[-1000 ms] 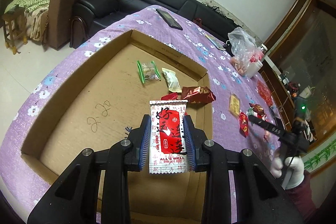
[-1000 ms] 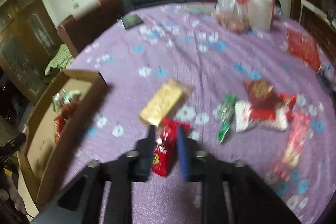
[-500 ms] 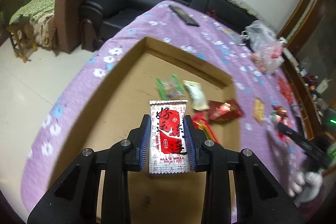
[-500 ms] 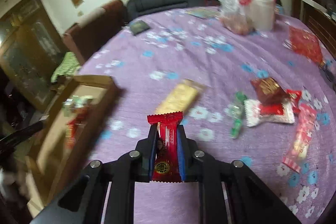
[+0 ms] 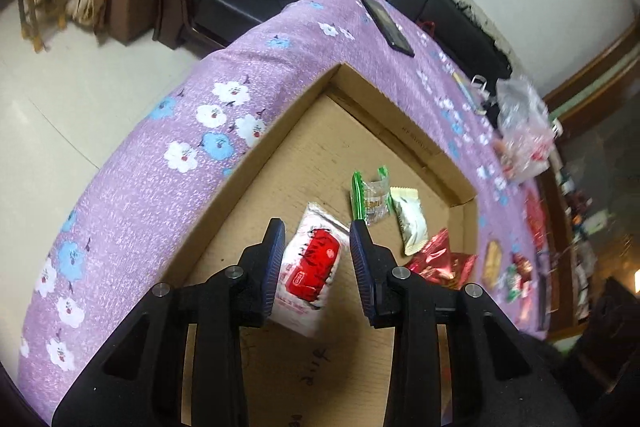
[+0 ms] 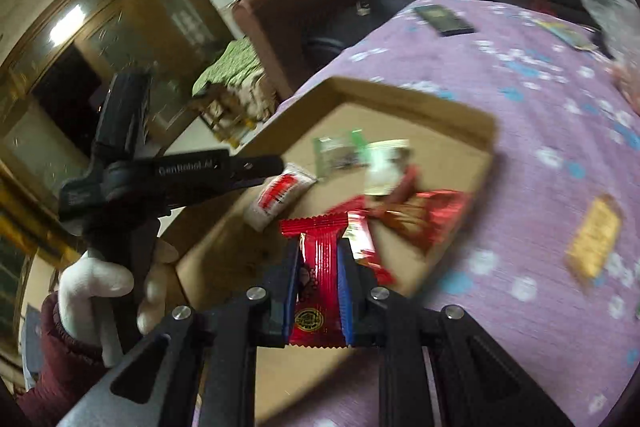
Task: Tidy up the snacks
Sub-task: 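Carry both packets over the box lid and open both grippers to drop them, then grasp the gold cake bar with the left gripper while the right grasps a green-wrapped candy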
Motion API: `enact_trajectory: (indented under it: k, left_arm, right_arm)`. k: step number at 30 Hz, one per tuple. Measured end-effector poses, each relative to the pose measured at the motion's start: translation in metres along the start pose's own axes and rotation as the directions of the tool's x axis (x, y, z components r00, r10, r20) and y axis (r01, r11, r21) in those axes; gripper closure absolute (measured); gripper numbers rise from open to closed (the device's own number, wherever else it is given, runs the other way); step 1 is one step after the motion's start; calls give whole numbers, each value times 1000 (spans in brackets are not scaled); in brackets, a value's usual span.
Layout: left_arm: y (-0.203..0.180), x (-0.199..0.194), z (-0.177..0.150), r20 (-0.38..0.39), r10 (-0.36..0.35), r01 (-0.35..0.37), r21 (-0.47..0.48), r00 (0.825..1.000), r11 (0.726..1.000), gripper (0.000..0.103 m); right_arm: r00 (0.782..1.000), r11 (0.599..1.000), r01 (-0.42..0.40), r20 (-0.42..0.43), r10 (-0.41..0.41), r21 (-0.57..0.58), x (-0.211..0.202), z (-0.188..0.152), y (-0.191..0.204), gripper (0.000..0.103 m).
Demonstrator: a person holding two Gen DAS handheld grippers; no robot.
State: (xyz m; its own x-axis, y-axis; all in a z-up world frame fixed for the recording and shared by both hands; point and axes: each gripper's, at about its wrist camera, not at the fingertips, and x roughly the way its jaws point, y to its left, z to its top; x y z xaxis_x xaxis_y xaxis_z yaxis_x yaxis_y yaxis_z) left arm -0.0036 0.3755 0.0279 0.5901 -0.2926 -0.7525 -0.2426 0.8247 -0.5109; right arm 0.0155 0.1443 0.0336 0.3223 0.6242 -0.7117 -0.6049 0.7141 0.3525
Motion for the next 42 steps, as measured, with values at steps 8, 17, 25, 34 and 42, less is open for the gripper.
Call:
enact_trajectory:
  k: [8, 17, 25, 34, 42]
  left_arm:
    - [-1, -54, -18, 98, -32, 31, 9, 995, 999, 71]
    - [-46, -89, -56, 129, -84, 72, 94, 988, 993, 71]
    - [-116, -75, -89, 43, -119, 107, 221, 992, 969, 71]
    - [-197, -29, -121, -78, -127, 146, 331, 989, 932, 71]
    - [-243, 9, -141, -137, -76, 126, 404, 988, 906, 71]
  right_arm:
    - [1000, 1000, 3, -27, -2, 15, 38, 8, 11, 80]
    - [997, 997, 32, 68, -36, 66, -31, -14, -26, 77]
    - [967, 954, 161, 151, -203, 254, -136, -75, -137, 76]
    - [890, 825, 273, 196, -412, 494, -237, -125, -249, 75]
    - [913, 834, 204, 209, -352, 512, -223, -120, -274, 70]
